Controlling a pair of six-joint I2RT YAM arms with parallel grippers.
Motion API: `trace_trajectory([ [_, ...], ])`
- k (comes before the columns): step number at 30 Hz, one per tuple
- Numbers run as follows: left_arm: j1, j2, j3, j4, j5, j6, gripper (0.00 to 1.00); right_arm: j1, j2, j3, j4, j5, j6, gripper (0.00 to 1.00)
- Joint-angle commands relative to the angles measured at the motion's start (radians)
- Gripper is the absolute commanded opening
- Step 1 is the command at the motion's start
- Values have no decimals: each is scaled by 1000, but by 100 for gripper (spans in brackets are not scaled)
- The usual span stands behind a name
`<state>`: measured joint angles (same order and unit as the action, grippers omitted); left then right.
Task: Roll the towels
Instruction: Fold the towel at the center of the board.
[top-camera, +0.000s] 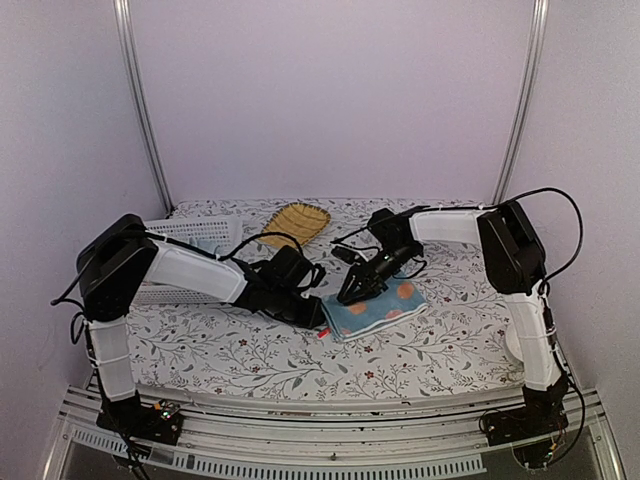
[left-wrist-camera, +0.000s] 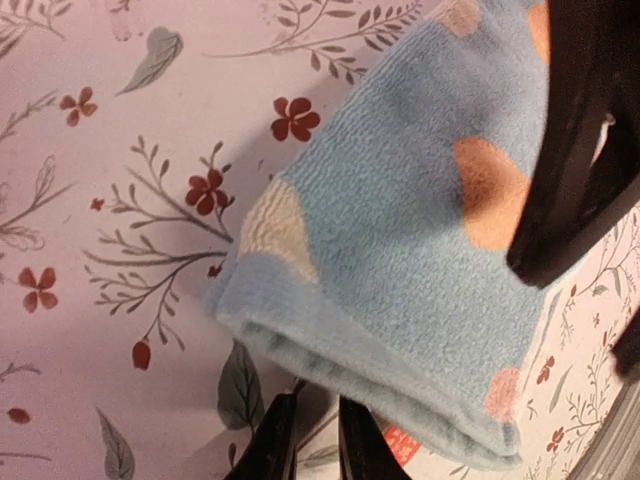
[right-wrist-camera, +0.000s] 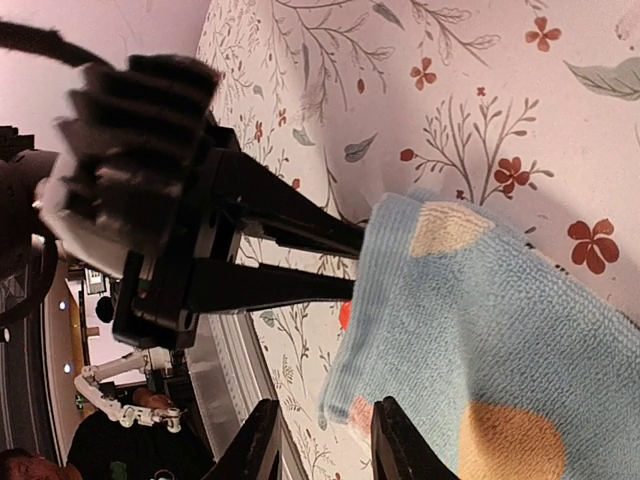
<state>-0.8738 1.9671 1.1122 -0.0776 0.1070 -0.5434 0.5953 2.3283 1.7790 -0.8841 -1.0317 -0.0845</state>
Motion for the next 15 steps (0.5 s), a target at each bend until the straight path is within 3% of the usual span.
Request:
trace_trajectory([
  [1, -12, -58, -24, -139, -62, -2, 18, -18, -126, -9, -49, -21, -85, 34],
  [5, -18, -148, -15, -199, -114, -10, 18, -65, -177, -7, -78, 97, -180, 32],
  [8, -20, -185, 17, -157, -89, 23, 15, -118, -203, -26, -54, 164, -210, 31],
  [15, -20, 23, 273, -151, 21, 71, 12, -170, -192, -68, 22, 322, -237, 25],
])
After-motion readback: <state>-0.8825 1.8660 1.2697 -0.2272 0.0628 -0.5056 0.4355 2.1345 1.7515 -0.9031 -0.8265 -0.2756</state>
